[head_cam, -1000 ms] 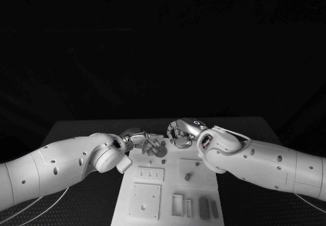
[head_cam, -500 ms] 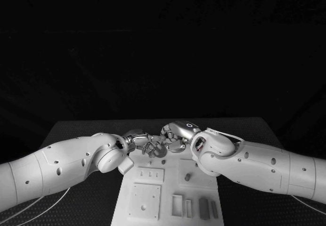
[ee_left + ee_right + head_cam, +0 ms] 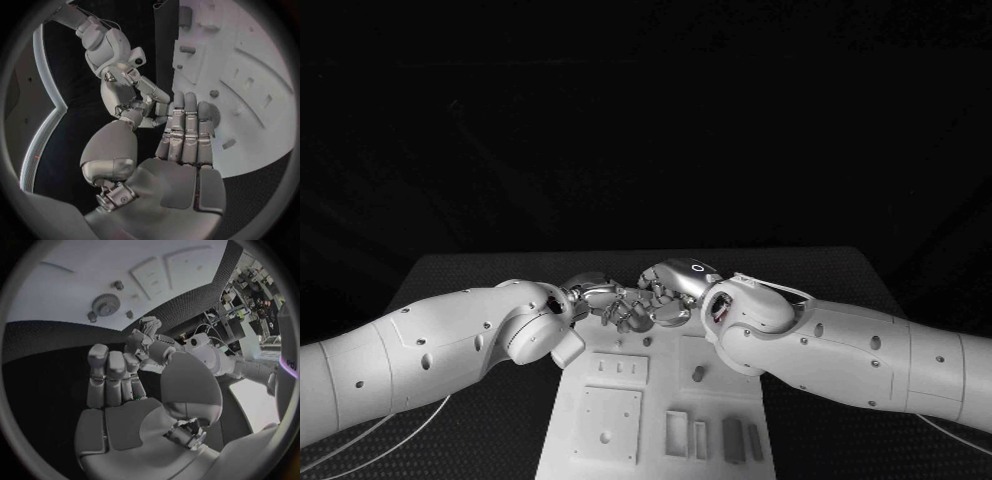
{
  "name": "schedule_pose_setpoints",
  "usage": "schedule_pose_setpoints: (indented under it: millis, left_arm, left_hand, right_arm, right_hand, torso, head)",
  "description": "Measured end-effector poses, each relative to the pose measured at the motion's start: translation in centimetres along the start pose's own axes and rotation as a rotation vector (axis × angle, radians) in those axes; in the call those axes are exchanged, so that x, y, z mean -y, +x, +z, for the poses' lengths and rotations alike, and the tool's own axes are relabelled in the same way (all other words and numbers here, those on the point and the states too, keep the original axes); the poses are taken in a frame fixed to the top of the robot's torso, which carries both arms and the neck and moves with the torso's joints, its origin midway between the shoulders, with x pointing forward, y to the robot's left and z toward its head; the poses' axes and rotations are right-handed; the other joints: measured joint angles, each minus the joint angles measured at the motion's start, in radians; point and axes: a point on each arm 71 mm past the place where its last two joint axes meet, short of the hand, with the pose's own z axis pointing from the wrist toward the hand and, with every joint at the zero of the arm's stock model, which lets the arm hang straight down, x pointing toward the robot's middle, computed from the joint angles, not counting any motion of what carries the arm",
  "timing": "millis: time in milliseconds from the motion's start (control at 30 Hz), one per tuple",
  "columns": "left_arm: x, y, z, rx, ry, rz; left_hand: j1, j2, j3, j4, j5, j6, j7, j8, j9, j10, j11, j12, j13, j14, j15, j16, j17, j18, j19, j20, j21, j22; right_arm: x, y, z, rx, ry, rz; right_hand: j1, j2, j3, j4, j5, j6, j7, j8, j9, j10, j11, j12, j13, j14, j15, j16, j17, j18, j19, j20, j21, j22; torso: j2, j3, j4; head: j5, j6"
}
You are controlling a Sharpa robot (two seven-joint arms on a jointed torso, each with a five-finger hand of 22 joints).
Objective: Assemble the parts on the task board
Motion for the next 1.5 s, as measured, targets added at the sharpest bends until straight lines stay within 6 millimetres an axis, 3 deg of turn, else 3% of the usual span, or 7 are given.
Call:
schedule_pose_setpoints:
  millis: [300, 567, 800, 900, 967, 1500]
  left_arm:
    - [-0.04, 0.04, 0.01, -0.001, -0.002, 0.002]
    - [-0.10, 0.00, 0.04, 0.000, -0.006, 0.003]
    - [-0.19, -0.03, 0.04, 0.002, -0.011, 0.003]
    - [-0.22, -0.03, 0.05, 0.002, -0.013, 0.003]
    - [-0.23, -0.03, 0.06, 0.002, -0.015, 0.003]
    - [-0.29, 0.11, 0.16, -0.002, -0.040, 0.005]
  left_hand:
    - [0.028, 0.052, 0.006, -0.042, 0.000, 0.021, -0.007, 0.005, 0.002, 0.011, -0.011, 0.000, 0.013, 0.000, 0.000, 0.004, 0.001, 0.000, 0.000, 0.000, 0.000, 0.001]
    - [0.036, 0.060, 0.005, -0.064, 0.000, 0.024, -0.010, 0.005, 0.002, 0.014, -0.014, 0.000, 0.020, 0.000, 0.000, 0.004, 0.001, 0.000, 0.000, 0.000, 0.000, 0.001]
    - [0.081, 0.104, 0.037, -0.113, 0.000, 0.038, -0.016, 0.010, 0.002, 0.023, -0.016, 0.005, 0.033, 0.000, 0.000, 0.004, 0.001, -0.001, 0.000, 0.000, 0.000, 0.001]
    - [0.088, 0.112, 0.050, -0.126, 0.000, 0.041, -0.013, 0.010, 0.001, 0.023, -0.016, 0.005, 0.036, 0.000, 0.000, 0.004, 0.001, -0.001, 0.000, 0.000, 0.000, 0.001]
    - [0.087, 0.111, 0.050, -0.126, 0.000, 0.041, -0.013, 0.011, 0.000, 0.023, -0.016, 0.005, 0.039, 0.000, 0.000, 0.004, 0.000, -0.001, 0.000, 0.000, 0.000, 0.001]
    - [-0.006, 0.017, 0.042, -0.086, 0.002, 0.052, -0.016, 0.011, -0.003, 0.027, -0.020, 0.005, 0.057, 0.000, 0.000, 0.004, -0.002, -0.001, 0.000, 0.000, 0.000, 0.001]
  right_arm:
    - [-0.17, 0.19, 0.08, -0.007, -0.003, -0.001]
    - [-0.29, 0.27, 0.16, -0.009, -0.004, 0.000]
    - [-0.33, 0.37, 0.20, -0.013, -0.004, 0.000]
    - [-0.39, 0.43, 0.18, -0.015, -0.005, 0.002]
    - [-0.41, 0.44, 0.17, -0.016, -0.005, 0.004]
    - [-0.61, 0.58, 0.20, -0.020, -0.003, 0.010]
  right_hand:
    - [0.000, 0.000, 0.000, 0.000, 0.000, 0.000, 0.000, 0.000, 0.003, 0.000, 0.000, 0.000, 0.000, -0.004, -0.001, 0.000, 0.000, 0.000, 0.000, 0.000, 0.000, 0.000]
    - [0.000, 0.000, 0.000, 0.000, 0.000, 0.000, 0.000, 0.000, 0.003, 0.000, 0.000, 0.000, 0.000, -0.004, -0.001, 0.000, 0.000, 0.000, 0.000, 0.000, 0.000, 0.000]
    - [0.000, 0.000, 0.000, 0.000, 0.000, 0.000, 0.000, 0.000, 0.003, 0.000, 0.000, 0.000, 0.000, -0.004, 0.000, 0.000, 0.000, 0.000, 0.000, 0.000, 0.000, 0.000]
    - [0.000, 0.000, 0.000, 0.000, 0.000, 0.000, 0.000, 0.000, 0.003, 0.000, 0.000, 0.000, 0.000, -0.003, -0.001, 0.000, 0.000, 0.000, 0.000, 0.001, 0.000, 0.000]
    - [0.000, 0.000, 0.000, 0.000, 0.000, 0.001, -0.001, 0.000, 0.003, 0.000, 0.000, 0.000, 0.000, -0.001, -0.002, 0.000, 0.000, 0.000, 0.003, 0.004, 0.000, 0.000]
    - [0.000, 0.000, 0.006, 0.000, 0.000, 0.001, -0.001, 0.000, 0.003, 0.000, 0.000, -0.001, 0.000, 0.001, -0.001, 0.000, 0.000, 0.000, 0.003, 0.004, 0.000, 0.000]
  torso:
    - [0.000, 0.0001, -0.0014]
    - [0.000, 0.0008, -0.0006]
    - [0.000, 0.0007, -0.0007]
    - [0.000, 0.0007, -0.0013]
    - [0.000, 0.0007, -0.0013]
    - [0.000, 0.0004, -0.0013]
  head:
    - [0.001, -0.002]
    - [0.001, -0.003]
    - [0.001, -0.005]
    - [0.002, -0.006]
    - [0.002, -0.006]
    - [0.002, -0.010]
